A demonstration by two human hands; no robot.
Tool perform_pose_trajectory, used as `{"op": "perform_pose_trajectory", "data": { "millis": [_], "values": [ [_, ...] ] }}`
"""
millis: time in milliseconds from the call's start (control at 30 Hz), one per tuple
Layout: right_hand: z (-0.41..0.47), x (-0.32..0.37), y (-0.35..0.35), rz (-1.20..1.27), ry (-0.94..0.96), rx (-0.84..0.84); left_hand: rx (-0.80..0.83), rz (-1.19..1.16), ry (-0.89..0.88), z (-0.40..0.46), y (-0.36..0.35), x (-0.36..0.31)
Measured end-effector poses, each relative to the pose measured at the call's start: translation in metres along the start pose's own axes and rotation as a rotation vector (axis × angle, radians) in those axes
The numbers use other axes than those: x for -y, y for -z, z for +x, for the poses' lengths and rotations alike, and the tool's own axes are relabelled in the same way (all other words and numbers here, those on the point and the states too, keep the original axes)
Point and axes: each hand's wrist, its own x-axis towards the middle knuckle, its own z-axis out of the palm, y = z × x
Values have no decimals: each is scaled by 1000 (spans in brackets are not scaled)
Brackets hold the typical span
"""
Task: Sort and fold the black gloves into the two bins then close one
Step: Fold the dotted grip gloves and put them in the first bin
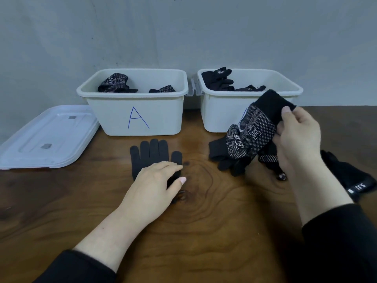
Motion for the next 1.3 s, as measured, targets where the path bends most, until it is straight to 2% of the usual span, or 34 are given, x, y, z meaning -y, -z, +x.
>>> {"op": "perform_pose_trajectory", "data": {
  "millis": [133, 267, 300, 400, 500, 567, 700, 833, 900, 1000, 1067, 1200, 1300],
  "values": [
    [2, 39, -9, 201, -20, 87, -53, -19, -11, -1, 1, 0],
    [2, 63, -14, 251, -185, 192, -161, -121, -14, -5, 8, -3],
    [-3, 65, -15, 296, -178, 240, -187, -150, -18, -7, 11, -3],
    [-21, 62, -28, 188, -237, 300, -324, -278, 32, -10, 20, 7],
    [-40, 47, -40, 195, -253, 307, -408, -406, 150, -15, 29, 28],
    [-51, 39, -50, 95, -162, 308, -400, -447, 217, -22, 35, 43],
    [-67, 34, -62, -256, -5, 466, -383, -451, 242, -34, 47, 59],
    [-73, 46, -85, -449, 82, 557, -343, -445, 256, -38, 53, 64],
    [-73, 59, -94, -528, 95, 651, -337, -459, 260, -35, 53, 66],
    [-72, 82, -106, -818, 236, 826, -343, -480, 270, -32, 54, 71],
    [-70, 92, -117, -981, 367, 838, -339, -488, 269, -31, 54, 72],
    [-63, 101, -141, -1235, 681, 735, -343, -502, 275, -30, 55, 73],
    [-61, 104, -148, -1198, 584, 748, -358, -507, 265, -30, 55, 75]
  ]
}}
